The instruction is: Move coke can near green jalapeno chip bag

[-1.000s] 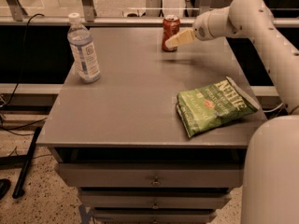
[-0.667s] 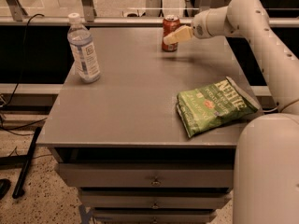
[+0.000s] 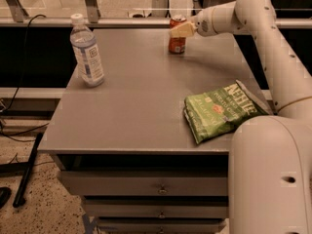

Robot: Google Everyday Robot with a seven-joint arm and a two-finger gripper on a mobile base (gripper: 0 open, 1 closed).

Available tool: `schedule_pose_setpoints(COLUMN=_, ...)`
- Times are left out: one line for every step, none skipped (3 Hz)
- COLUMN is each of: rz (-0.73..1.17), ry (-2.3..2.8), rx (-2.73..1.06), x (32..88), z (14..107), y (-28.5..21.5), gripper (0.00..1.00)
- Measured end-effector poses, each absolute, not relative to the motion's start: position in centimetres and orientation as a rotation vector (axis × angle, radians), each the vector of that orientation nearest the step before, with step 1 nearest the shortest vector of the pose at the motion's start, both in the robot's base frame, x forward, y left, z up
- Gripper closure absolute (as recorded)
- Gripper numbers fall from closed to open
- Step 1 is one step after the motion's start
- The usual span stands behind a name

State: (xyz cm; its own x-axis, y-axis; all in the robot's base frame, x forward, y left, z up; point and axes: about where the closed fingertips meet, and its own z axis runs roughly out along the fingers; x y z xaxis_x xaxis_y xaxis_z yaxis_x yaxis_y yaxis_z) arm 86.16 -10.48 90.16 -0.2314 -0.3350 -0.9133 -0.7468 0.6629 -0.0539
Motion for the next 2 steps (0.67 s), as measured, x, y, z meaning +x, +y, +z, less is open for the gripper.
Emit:
schedule_pose_setpoints(rz=0.587, ry=1.8, rx=-0.885, x=85.1, z=90.9, y=-8.6, gripper=0.62)
schedule_pose_setpoints(rz=0.614, ry=1.746, rx=-0.906, x=83.4, z=93.2, y=-8.6, gripper=0.86)
